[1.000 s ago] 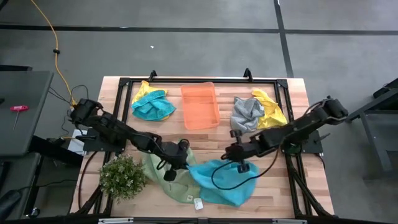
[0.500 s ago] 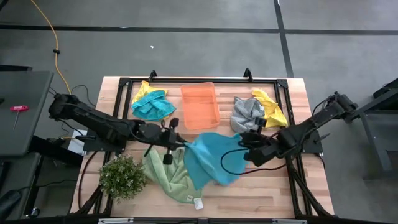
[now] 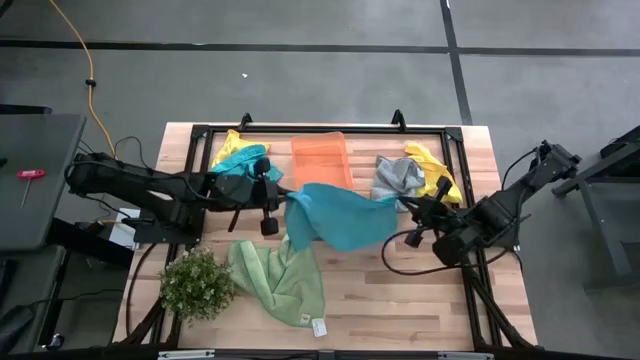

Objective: Fold microfiber towels
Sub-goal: Fold the bottom blue microfiber cloth

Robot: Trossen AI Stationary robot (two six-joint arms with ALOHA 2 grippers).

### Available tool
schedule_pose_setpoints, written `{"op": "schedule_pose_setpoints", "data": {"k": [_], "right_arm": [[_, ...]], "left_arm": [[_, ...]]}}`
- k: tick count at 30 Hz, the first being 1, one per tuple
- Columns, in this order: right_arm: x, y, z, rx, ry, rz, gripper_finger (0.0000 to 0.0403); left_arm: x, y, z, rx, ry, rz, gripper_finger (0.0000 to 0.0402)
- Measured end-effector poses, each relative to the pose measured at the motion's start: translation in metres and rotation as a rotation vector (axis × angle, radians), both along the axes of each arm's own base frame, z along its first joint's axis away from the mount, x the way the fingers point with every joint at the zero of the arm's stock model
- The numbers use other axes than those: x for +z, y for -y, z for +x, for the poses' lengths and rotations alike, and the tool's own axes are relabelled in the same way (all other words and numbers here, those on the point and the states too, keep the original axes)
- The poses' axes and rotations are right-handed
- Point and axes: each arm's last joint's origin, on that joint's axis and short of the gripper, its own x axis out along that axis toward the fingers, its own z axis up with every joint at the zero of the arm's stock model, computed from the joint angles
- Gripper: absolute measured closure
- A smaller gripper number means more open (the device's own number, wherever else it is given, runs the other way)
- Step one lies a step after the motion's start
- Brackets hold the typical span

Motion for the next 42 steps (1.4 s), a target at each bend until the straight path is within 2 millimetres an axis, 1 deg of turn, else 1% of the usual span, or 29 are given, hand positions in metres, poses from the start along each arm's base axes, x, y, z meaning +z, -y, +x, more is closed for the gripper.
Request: {"op": "schedule_pose_setpoints", "data": {"k": [3,7,12,15,20,25,29,31,33,36,42], "right_arm": [[0.006,-0.001,-0.006,0.019,0.035,-0.013,0.0403],[0.017,-0.004,-0.011,0.039,0.064,-0.019,0.0403],[0.034,-0.005,-0.013,0.061,0.078,-0.037,0.0403],[0.040,-0.004,-0.014,0.064,0.078,-0.039,0.0403],[0.043,-0.003,-0.015,0.068,0.072,-0.039,0.0403],[0.041,-0.004,-0.015,0.095,0.049,-0.011,0.0403],[0.041,-0.004,-0.015,0.112,0.037,0.006,0.0403],[0.040,-0.004,-0.015,0.114,0.034,0.028,0.0403],[0.037,-0.005,-0.015,0.110,0.015,0.043,0.0403],[0.031,-0.005,-0.015,0.102,-0.029,0.078,0.0403],[0.018,-0.011,-0.010,0.087,-0.122,0.115,0.0403]], "left_arm": [[0.011,-0.001,-0.002,0.020,-0.026,0.009,0.0399],[0.017,0.001,-0.006,0.026,-0.079,-0.005,0.0395],[0.011,0.004,-0.012,0.039,-0.172,-0.029,0.0394],[0.009,0.005,-0.014,0.082,-0.195,-0.015,0.0388],[0.008,0.005,-0.015,0.104,-0.205,0.003,0.0366],[0.002,0.005,-0.015,0.125,-0.243,-0.029,0.0329],[-0.010,0.006,-0.009,0.150,-0.306,-0.055,0.0298],[-0.021,0.006,-0.005,0.154,-0.352,-0.060,0.0285],[-0.032,0.007,0.003,0.148,-0.389,-0.065,0.0275],[-0.055,0.008,0.015,0.139,-0.450,-0.065,0.0264],[-0.105,0.013,0.053,0.015,-0.432,-0.085,0.0253]]}}
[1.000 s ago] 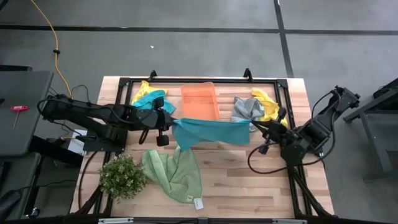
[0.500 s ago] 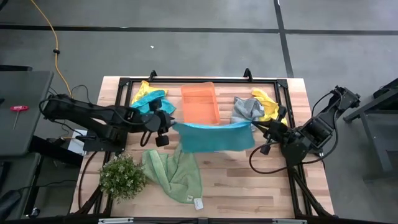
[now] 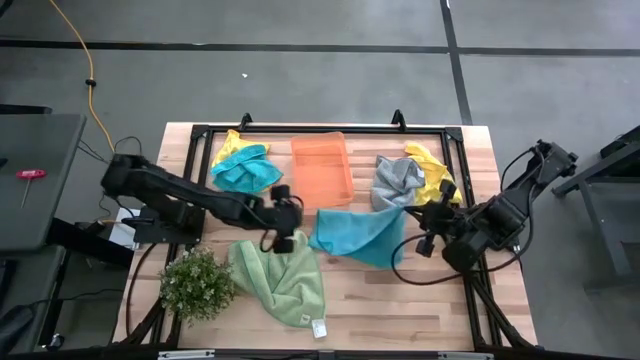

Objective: Fold microfiber towels
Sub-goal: Fold the bottom blue microfiber cloth

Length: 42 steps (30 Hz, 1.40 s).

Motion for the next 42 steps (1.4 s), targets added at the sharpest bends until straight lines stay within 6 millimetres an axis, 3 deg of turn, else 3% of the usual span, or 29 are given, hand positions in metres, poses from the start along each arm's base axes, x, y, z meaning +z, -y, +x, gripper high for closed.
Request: {"op": "schedule_pose_setpoints", "data": {"k": [6,11,18,29,34,42], "right_arm": [[-0.006,-0.005,0.006,0.004,-0.033,-0.001,0.0403],[-0.006,-0.006,0.006,0.003,-0.034,0.002,0.0403],[-0.006,-0.006,0.006,0.002,-0.033,0.003,0.0403],[-0.006,-0.006,0.006,0.001,-0.032,0.005,0.0403],[-0.006,-0.006,0.006,0.001,-0.032,0.005,0.0403],[-0.006,-0.006,0.006,0.002,-0.033,0.004,0.0403]], "left_arm": [[-0.048,0.004,0.037,-0.111,0.040,0.002,0.0252],[-0.076,0.005,0.054,-0.175,0.082,0.021,0.0252],[-0.083,-0.002,0.059,-0.256,0.118,-0.153,0.0252],[-0.084,-0.022,0.058,-0.185,0.135,-0.289,0.0252],[-0.084,-0.025,0.057,-0.236,0.139,-0.416,0.0257],[-0.096,-0.023,0.059,-0.219,0.109,-0.382,0.0261]]}}
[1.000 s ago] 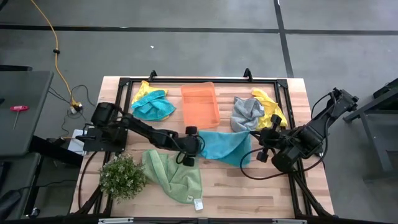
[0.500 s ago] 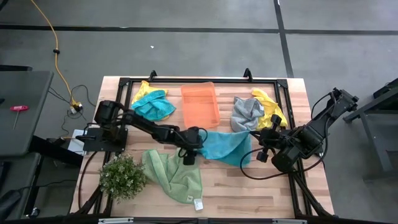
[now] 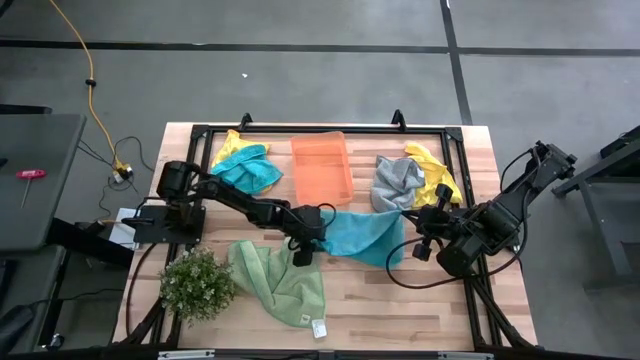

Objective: Fold microfiber towels
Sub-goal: Fold the bottom blue microfiber cloth

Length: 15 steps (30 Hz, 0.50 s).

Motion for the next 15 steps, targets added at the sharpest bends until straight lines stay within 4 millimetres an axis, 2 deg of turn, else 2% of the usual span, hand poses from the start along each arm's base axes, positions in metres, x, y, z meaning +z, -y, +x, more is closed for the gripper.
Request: {"op": "schedule_pose_setpoints", "data": {"k": [6,15], "right_arm": [[0.000,0.000,0.000,0.000,0.000,0.000,0.0403],[0.000,0.000,0.000,0.002,-0.002,0.001,0.0403]], "left_arm": [[-0.001,0.001,0.003,0.010,0.031,0.017,0.0267],[0.018,0.001,0.004,-0.004,0.096,0.005,0.0310]]}}
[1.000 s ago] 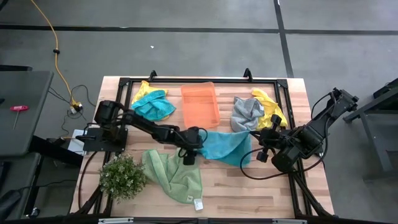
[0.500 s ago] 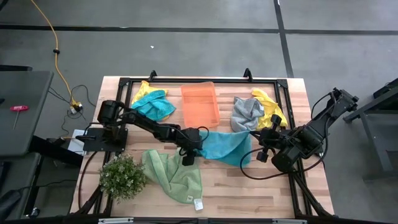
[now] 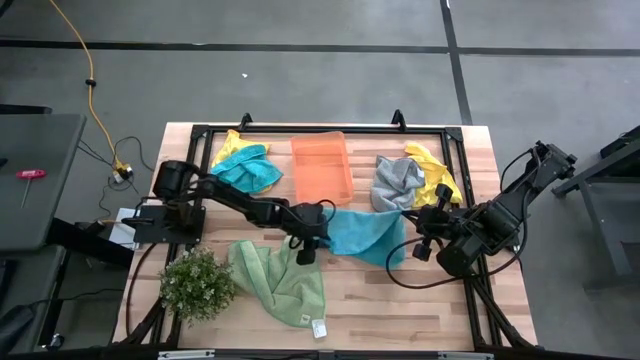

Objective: Fold microfiber towels
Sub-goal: Fold the bottom blue microfiber cloth

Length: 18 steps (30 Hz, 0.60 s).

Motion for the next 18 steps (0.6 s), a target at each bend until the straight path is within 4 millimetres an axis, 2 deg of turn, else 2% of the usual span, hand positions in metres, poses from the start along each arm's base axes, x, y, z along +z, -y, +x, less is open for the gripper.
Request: {"op": "schedule_pose_setpoints", "data": {"k": [5,9,13,18], "right_arm": [[-0.0001,-0.0001,0.0000,0.001,-0.002,0.002,0.0403],[-0.0002,-0.0002,0.0000,0.002,-0.004,0.008,0.0403],[-0.0002,-0.0002,0.0000,0.002,-0.004,0.008,0.0403],[-0.0002,-0.0002,0.0000,0.002,-0.004,0.008,0.0403]], "left_arm": [[-0.0009,0.0001,-0.0009,-0.001,-0.014,-0.001,0.0339],[-0.0030,0.0000,-0.0009,-0.002,-0.020,0.005,0.0345],[-0.0028,-0.0005,-0.0006,0.001,-0.017,0.026,0.0332],[-0.0025,-0.0022,-0.0003,0.022,-0.012,0.090,0.0292]]}}
